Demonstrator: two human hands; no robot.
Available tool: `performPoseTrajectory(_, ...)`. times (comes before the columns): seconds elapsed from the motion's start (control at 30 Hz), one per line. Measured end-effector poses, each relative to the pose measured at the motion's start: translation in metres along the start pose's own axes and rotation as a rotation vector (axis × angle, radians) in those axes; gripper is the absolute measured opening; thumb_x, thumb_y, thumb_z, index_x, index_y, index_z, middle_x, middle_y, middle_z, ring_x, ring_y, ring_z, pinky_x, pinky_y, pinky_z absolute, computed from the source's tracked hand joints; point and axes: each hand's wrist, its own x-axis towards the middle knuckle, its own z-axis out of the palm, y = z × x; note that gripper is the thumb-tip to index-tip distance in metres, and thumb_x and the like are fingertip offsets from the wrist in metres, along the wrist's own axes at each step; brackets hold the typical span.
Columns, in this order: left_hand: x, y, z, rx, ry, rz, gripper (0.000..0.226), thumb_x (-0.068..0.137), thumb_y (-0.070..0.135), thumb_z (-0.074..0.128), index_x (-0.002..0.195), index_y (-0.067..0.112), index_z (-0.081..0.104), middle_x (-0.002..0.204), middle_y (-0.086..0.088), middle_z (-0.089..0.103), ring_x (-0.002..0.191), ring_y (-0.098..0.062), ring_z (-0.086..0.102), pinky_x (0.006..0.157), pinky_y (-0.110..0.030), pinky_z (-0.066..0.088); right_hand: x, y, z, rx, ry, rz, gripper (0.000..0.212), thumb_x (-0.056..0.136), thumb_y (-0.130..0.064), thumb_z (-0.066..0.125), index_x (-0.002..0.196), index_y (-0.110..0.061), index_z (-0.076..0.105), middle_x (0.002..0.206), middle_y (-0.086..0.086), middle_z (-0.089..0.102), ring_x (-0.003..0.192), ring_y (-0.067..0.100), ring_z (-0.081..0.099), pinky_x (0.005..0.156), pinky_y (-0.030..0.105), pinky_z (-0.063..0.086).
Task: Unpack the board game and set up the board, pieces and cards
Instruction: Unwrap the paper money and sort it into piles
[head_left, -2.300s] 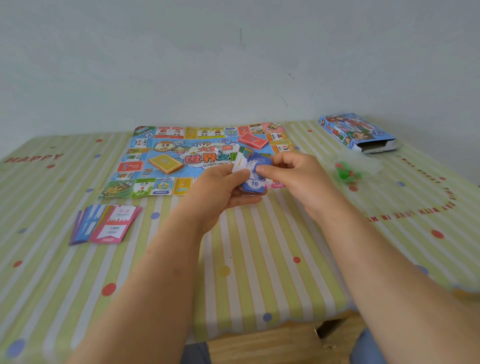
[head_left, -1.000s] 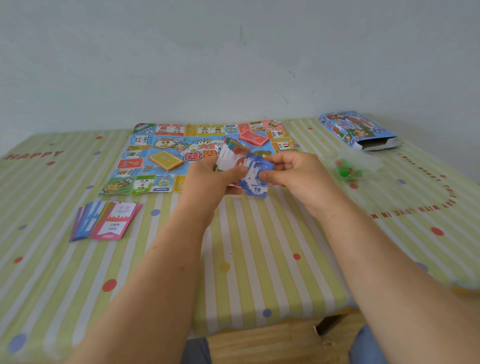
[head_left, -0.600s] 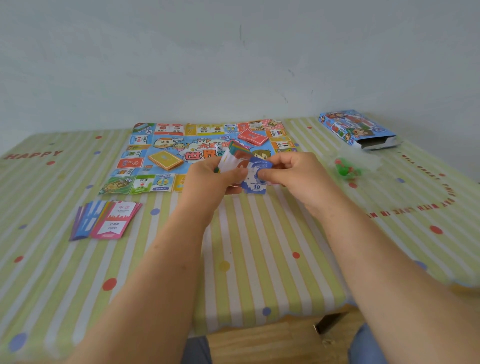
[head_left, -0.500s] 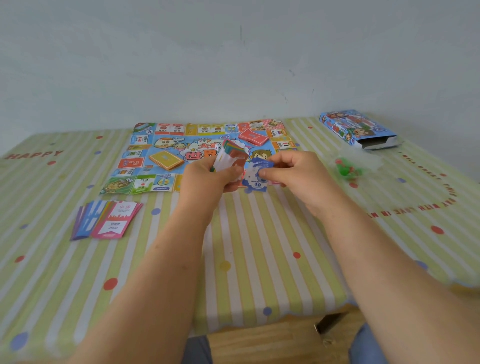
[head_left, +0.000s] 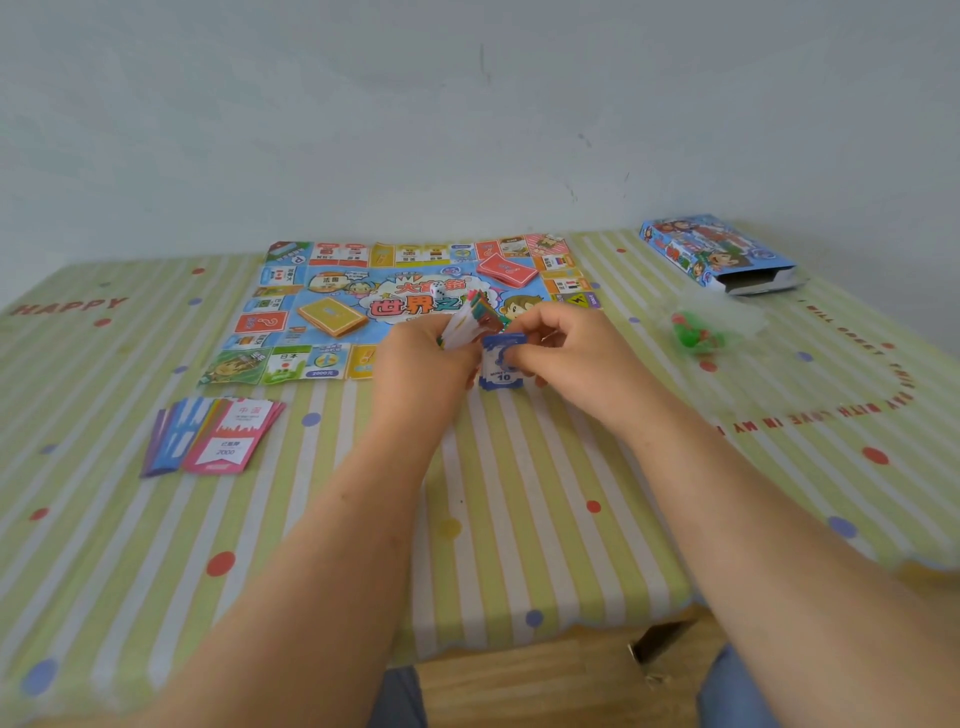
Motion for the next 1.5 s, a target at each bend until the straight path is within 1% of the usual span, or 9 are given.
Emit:
performPoseTrajectory(0.23, 0.004, -0.004, -0.002, -0.102, 0.003, -0.046, 0.008, 0.083, 0.016, 0.067, 0.081, 0.009, 0.069, 0.073, -0.014, 0.070, 0.067, -0.030, 0.069, 0.067, -0.036, 0.055, -0.001, -0.001, 0.000, 0.023, 0.021, 0.015, 0.007, 0.079, -0.008, 0.066, 0.080, -0.013, 0.070, 0.064, -0.009, 0.061, 0.059, 0.005, 0.052, 0.065, 0.028, 0.047)
performPoseTrajectory(0.37, 0.006, -0.005, -0.009, -0.184, 0.025, -0.109, 0.008, 0.084, 0.014, 0.069, 0.079, 0.019, 0.064, 0.070, -0.001, 0.068, 0.054, -0.007, 0.066, 0.041, -0.017, 0.046, 0.000, -0.003, 0.000, 0.102, 0.024, 0.047, 0.003, 0.078, -0.005, 0.067, 0.081, -0.007, 0.068, 0.070, 0.001, 0.065, 0.058, 0.006, 0.056, 0.062, 0.030, 0.047)
performPoseTrajectory(0.5, 0.009, -0.008, -0.019, -0.309, 0.090, -0.175, 0.006, 0.081, 0.015, 0.073, 0.082, 0.016, 0.067, 0.075, -0.003, 0.069, 0.058, -0.012, 0.068, 0.069, -0.044, 0.059, 0.002, -0.011, 0.000, 0.176, -0.010, 0.117, 0.006, 0.079, -0.003, 0.068, 0.085, -0.002, 0.068, 0.071, 0.006, 0.066, 0.055, 0.010, 0.057, 0.057, 0.026, 0.048)
performPoseTrajectory(0.7, 0.014, -0.010, -0.041, -0.406, 0.287, -0.201, 0.019, 0.080, 0.011, 0.072, 0.067, 0.021, 0.063, 0.060, 0.004, 0.064, 0.063, -0.022, 0.064, 0.081, -0.046, 0.056, 0.010, -0.032, 0.014, 0.197, -0.215, 0.235, 0.009, 0.080, 0.001, 0.068, 0.080, -0.008, 0.066, 0.068, 0.008, 0.066, 0.056, 0.017, 0.058, 0.053, 0.025, 0.048)
performPoseTrajectory(0.8, 0.015, -0.012, -0.047, -0.414, 0.332, -0.202, 0.019, 0.079, 0.011, 0.071, 0.064, 0.021, 0.063, 0.051, 0.008, 0.062, 0.061, -0.022, 0.063, 0.079, -0.046, 0.056, 0.013, -0.039, 0.026, 0.133, -0.307, 0.258, 0.009, 0.081, 0.002, 0.067, 0.079, -0.007, 0.065, 0.071, 0.009, 0.066, 0.057, 0.018, 0.059, 0.053, 0.026, 0.049)
performPoseTrajectory(0.97, 0.013, -0.017, -0.049, -0.434, 0.329, -0.213, 0.008, 0.080, 0.010, 0.072, 0.075, 0.013, 0.066, 0.064, 0.000, 0.064, 0.055, -0.015, 0.064, 0.077, -0.043, 0.058, 0.013, -0.041, 0.043, -0.013, -0.352, 0.224, 0.011, 0.082, -0.001, 0.070, 0.092, -0.004, 0.068, 0.071, 0.009, 0.066, 0.057, 0.016, 0.060, 0.057, 0.027, 0.053)
performPoseTrajectory(1.1, 0.012, -0.020, -0.049, -0.421, 0.318, -0.226, 0.011, 0.081, 0.012, 0.072, 0.087, 0.004, 0.068, 0.066, -0.001, 0.065, 0.055, -0.012, 0.065, 0.075, -0.041, 0.058, 0.012, -0.043, 0.048, -0.262, -0.329, 0.100, 0.013, 0.082, -0.010, 0.072, 0.095, -0.011, 0.071, 0.070, 0.000, 0.066, 0.061, 0.012, 0.060, 0.068, 0.031, 0.053)
performPoseTrajectory(1.27, 0.010, -0.020, -0.047, -0.449, 0.283, -0.225, 0.007, 0.081, 0.010, 0.072, 0.078, 0.010, 0.065, 0.065, 0.001, 0.065, 0.056, -0.014, 0.065, 0.074, -0.040, 0.058, 0.005, -0.041, 0.057, -0.485, -0.269, -0.026, 0.012, 0.080, -0.014, 0.069, 0.092, -0.014, 0.072, 0.080, -0.003, 0.065, 0.076, 0.015, 0.060, 0.056, 0.023, 0.040)
performPoseTrajectory(1.5, 0.013, -0.021, -0.043, -0.448, 0.240, -0.220, 0.009, 0.081, 0.010, 0.072, 0.076, 0.015, 0.067, 0.065, 0.001, 0.067, 0.056, -0.013, 0.065, 0.072, -0.035, 0.060, 0.004, -0.033, 0.063, -0.595, -0.174, -0.123, 0.024, 0.081, -0.016, 0.066, 0.105, -0.016, 0.064, 0.093, -0.002, 0.057, 0.084, 0.017, 0.055, 0.061, 0.027, 0.036)
